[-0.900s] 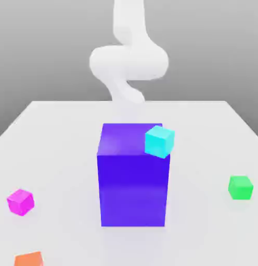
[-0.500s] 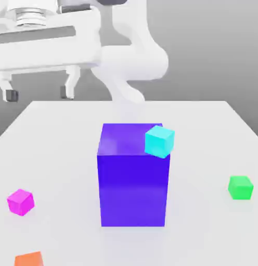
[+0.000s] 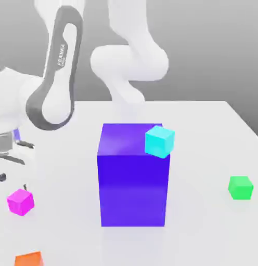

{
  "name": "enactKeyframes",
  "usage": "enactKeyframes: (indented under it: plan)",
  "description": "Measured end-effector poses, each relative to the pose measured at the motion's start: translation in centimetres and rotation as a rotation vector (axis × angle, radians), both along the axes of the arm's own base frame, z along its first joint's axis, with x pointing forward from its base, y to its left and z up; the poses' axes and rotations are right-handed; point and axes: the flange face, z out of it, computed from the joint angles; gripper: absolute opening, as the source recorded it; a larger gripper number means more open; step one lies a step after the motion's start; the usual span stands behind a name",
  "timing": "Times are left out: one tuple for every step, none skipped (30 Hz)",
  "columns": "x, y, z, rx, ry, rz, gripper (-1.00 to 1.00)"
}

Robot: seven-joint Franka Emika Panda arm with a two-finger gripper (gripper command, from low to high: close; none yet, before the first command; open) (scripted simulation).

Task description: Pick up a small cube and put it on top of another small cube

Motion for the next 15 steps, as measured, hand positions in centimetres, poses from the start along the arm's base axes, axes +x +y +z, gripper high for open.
enactKeyframes:
  plan:
    - [-0.1, -0.1, -0.9, -0.001, 0.002, 0.000, 0.00]
    - [-0.1, -0.1, -1.8, -0.002, 0.004, 0.000, 0.00]
    - [-0.2, -0.1, -2.8, -0.001, 0.004, -0.001, 0.00]
    - [-0.2, -0.1, -3.7, 0.000, 0.005, -0.001, 0.00]
    - [-0.3, 0.0, -4.6, 0.002, 0.005, -0.003, -1.00]
    - [-0.3, 0.0, -4.6, 0.002, 0.005, -0.003, -1.00]
    - [-0.3, 0.0, -4.6, 0.002, 0.005, -0.003, -1.00]
    - [-0.3, 0.0, -4.6, 0.002, 0.006, -0.003, -1.00]
    - [-0.3, 0.0, -4.6, 0.003, 0.006, -0.003, -1.00]
    - [-0.3, 0.0, -4.7, 0.003, 0.006, -0.003, -1.00]
    - [-0.3, 0.1, -5.1, 0.005, 0.006, -0.004, -1.00]
    - [-0.3, 0.0, -4.8, 0.004, 0.006, -0.003, -1.00]
    - [-0.3, 0.0, -4.2, 0.002, 0.005, -0.002, -1.00]
    - [-0.2, -0.1, -3.4, 0.000, 0.005, -0.001, -1.00]
    - [-0.2, -0.1, -2.5, -0.001, 0.005, -0.001, -1.00]
